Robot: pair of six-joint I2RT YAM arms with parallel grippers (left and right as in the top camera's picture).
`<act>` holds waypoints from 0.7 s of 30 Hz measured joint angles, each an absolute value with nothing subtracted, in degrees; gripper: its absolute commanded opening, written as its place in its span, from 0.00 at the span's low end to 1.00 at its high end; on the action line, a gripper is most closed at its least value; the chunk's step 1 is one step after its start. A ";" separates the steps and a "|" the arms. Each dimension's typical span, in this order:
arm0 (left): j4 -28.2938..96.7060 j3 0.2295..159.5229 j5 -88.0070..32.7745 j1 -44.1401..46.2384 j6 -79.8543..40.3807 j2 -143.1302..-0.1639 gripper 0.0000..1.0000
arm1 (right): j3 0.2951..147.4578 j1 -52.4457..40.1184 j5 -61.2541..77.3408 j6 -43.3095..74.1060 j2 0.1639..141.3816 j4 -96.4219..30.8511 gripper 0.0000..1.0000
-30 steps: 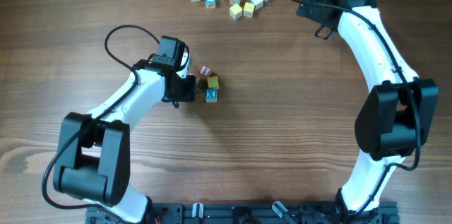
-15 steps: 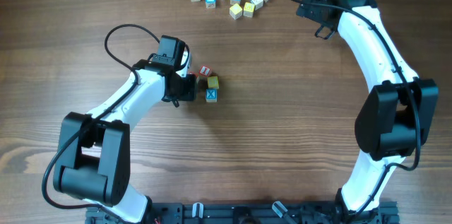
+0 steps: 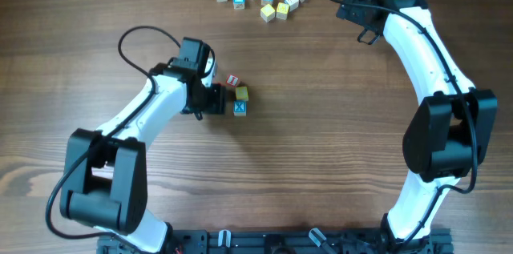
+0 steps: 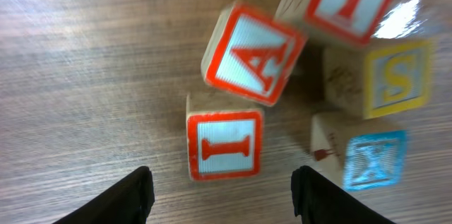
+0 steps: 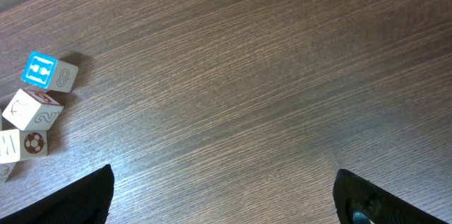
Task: Form a circle
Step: 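Nudge the red 'I' block toward the 'A' block with the left gripper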
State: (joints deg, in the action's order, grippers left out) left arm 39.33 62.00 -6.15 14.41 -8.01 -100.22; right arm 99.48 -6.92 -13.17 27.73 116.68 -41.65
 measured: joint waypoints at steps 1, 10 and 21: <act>39.55 62.89 -6.13 14.41 -8.01 -99.72 0.63 | 99.48 -6.92 -13.17 27.73 116.68 -41.67 1.00; 42.92 68.60 -6.15 14.41 -9.13 -95.33 0.59 | 99.48 -6.92 -13.17 27.73 116.68 -41.67 1.00; 38.89 61.19 -6.13 14.41 -9.32 -96.86 0.54 | 99.48 -6.92 -13.17 27.73 116.68 -41.67 1.00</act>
